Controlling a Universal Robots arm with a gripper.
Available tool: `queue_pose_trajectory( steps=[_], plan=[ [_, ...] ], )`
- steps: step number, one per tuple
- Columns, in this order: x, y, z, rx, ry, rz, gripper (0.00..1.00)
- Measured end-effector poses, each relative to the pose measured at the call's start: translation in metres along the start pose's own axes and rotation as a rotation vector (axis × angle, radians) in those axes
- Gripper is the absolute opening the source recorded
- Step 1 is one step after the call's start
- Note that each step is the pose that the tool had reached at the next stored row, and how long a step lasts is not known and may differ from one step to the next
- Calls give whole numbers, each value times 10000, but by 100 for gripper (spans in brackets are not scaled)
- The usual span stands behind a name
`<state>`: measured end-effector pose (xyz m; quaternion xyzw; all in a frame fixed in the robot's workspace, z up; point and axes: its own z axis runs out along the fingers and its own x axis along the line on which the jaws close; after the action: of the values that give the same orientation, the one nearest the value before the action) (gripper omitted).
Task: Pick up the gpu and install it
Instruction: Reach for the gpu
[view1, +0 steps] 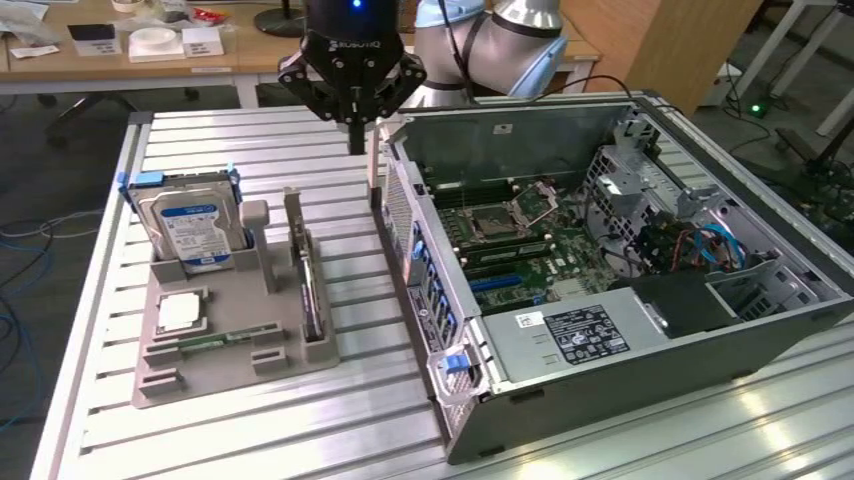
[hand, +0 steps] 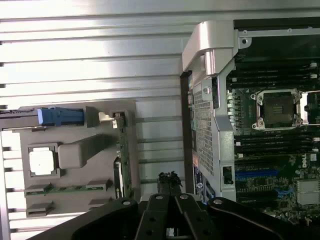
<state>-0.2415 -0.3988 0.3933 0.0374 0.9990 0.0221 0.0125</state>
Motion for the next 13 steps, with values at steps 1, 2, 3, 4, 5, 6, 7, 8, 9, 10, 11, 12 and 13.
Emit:
queue_pose_trajectory(
  steps=[1,2,3,4,5,6,7,8,9,10,11,12,13],
  plan=[
    [21,-2,0,0,-1,0,11],
    [43,-3,-1,0,0,-1,11],
    [81,-6,-2,0,0,-1,11],
    [109,-8,-3,1,1,0,11],
    [135,-10,-3,0,0,0,11],
    [162,-12,-4,0,0,1,11],
    [189,-14,-5,0,0,1,11],
    [216,-16,-6,0,0,0,11],
    [244,-18,-6,0,-1,0,11],
    [270,-20,-7,0,-1,-1,11],
    [296,-22,-8,0,0,-1,11],
    [322,-24,-9,0,0,0,11],
    [349,-26,-10,0,0,0,11]
  ],
)
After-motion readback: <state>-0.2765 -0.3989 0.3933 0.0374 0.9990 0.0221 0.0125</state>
